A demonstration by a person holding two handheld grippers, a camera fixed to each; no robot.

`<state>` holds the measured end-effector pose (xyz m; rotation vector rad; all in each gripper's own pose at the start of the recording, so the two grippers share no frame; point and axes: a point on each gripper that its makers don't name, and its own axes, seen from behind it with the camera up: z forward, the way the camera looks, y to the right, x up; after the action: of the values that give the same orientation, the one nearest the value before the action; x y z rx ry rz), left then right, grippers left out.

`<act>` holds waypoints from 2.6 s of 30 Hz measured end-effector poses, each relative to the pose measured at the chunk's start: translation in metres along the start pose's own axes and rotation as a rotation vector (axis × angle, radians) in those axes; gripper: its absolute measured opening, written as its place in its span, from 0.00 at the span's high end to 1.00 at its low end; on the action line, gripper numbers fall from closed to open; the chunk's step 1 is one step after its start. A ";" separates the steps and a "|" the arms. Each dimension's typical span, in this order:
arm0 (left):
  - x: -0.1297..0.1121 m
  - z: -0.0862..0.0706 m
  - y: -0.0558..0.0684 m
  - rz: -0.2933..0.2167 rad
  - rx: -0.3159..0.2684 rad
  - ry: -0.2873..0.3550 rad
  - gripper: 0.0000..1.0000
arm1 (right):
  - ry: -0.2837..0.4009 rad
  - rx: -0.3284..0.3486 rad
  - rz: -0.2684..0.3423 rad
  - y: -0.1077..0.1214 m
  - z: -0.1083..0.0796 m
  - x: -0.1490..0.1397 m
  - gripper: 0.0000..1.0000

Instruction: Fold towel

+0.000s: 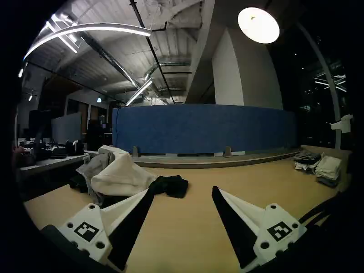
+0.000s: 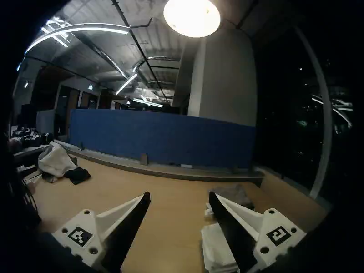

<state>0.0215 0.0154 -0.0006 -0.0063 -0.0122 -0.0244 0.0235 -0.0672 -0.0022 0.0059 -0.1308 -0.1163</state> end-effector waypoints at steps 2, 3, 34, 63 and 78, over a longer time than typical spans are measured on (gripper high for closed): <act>-0.001 0.000 -0.001 -0.001 0.001 0.000 0.06 | 0.000 0.000 0.000 0.001 0.001 0.000 0.00; -0.001 0.000 -0.001 -0.001 0.001 -0.001 0.06 | 0.000 0.001 0.001 0.002 0.001 0.000 0.00; 0.001 0.001 -0.002 0.005 0.001 -0.004 0.04 | 0.073 -0.013 0.188 0.060 0.001 -0.025 0.00; 0.000 0.001 -0.002 0.005 0.001 -0.004 0.04 | 0.127 -0.008 0.235 0.075 0.018 -0.085 0.00; 0.000 0.001 -0.002 0.005 0.001 -0.004 0.04 | 0.111 0.001 0.169 0.058 0.018 -0.097 0.00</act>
<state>0.0212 0.0131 -0.0001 -0.0053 -0.0159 -0.0195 -0.0676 0.0013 0.0038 0.0020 -0.0201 0.0531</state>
